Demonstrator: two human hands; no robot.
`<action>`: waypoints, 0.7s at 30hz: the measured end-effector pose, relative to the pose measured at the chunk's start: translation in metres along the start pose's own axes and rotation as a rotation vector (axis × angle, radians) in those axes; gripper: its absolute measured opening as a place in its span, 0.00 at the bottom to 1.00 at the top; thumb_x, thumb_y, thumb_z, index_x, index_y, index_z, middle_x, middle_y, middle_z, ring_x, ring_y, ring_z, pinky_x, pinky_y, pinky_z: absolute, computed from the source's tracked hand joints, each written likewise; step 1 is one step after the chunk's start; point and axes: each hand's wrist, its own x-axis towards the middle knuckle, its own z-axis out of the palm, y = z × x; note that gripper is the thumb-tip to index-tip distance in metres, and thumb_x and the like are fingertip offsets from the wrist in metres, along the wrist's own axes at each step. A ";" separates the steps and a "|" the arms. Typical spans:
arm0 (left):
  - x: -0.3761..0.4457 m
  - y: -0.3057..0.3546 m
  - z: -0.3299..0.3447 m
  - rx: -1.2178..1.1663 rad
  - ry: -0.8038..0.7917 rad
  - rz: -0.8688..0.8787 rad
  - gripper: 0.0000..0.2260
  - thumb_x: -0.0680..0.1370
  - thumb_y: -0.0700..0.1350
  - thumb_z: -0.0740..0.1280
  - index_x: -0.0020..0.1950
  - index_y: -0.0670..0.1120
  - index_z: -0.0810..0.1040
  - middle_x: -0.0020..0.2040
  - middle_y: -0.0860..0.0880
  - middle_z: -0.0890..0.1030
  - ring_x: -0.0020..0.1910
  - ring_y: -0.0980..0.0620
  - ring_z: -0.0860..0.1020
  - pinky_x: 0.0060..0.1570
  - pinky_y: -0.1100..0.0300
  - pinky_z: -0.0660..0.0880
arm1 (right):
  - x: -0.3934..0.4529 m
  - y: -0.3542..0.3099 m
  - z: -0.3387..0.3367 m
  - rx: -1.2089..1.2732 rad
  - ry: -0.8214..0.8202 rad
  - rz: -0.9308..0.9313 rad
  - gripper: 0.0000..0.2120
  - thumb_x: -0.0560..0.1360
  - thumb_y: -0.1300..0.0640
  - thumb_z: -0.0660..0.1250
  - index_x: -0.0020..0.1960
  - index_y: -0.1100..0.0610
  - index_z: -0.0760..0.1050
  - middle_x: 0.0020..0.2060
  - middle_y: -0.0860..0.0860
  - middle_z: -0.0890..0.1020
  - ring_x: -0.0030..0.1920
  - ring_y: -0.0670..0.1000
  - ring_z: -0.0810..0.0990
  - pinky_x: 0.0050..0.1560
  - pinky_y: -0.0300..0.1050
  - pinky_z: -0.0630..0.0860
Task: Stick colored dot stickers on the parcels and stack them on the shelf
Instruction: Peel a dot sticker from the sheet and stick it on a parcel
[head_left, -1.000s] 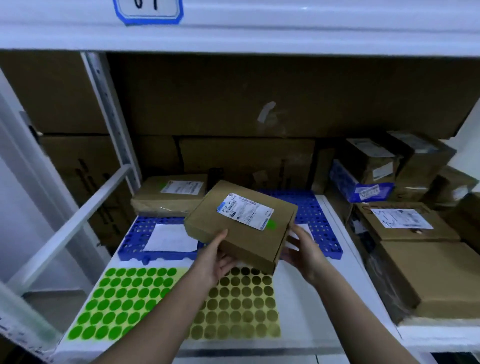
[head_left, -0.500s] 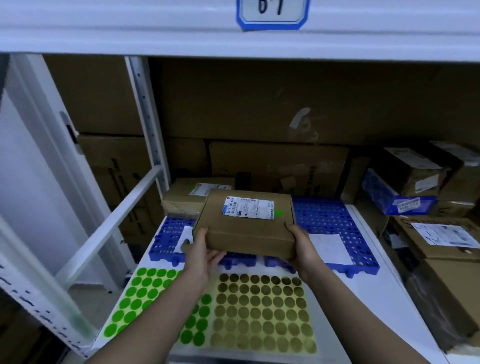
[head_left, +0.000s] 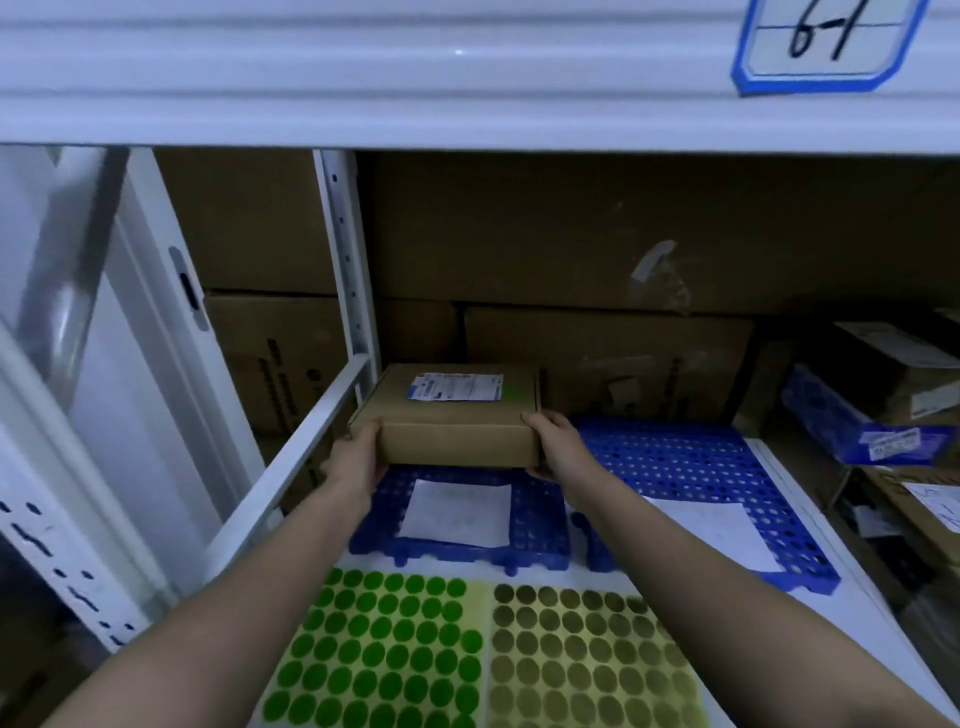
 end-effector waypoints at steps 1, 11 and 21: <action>-0.004 0.011 0.002 -0.001 -0.017 0.003 0.31 0.71 0.55 0.69 0.70 0.43 0.69 0.64 0.43 0.74 0.59 0.43 0.75 0.52 0.53 0.77 | 0.005 -0.003 0.005 -0.005 0.004 -0.013 0.26 0.77 0.46 0.63 0.73 0.50 0.61 0.66 0.55 0.68 0.62 0.57 0.71 0.47 0.48 0.78; 0.025 0.040 0.013 0.289 -0.039 0.068 0.23 0.81 0.46 0.60 0.75 0.43 0.60 0.68 0.41 0.70 0.64 0.41 0.71 0.57 0.52 0.68 | 0.029 -0.022 0.027 0.061 -0.023 -0.049 0.27 0.80 0.52 0.61 0.75 0.57 0.57 0.68 0.58 0.70 0.64 0.58 0.72 0.62 0.51 0.72; 0.036 0.038 0.017 0.346 -0.106 0.014 0.23 0.80 0.46 0.62 0.74 0.45 0.62 0.69 0.42 0.69 0.67 0.42 0.68 0.59 0.51 0.66 | 0.036 -0.018 0.030 0.054 -0.024 -0.004 0.26 0.82 0.55 0.57 0.77 0.57 0.54 0.69 0.57 0.70 0.66 0.58 0.71 0.62 0.50 0.71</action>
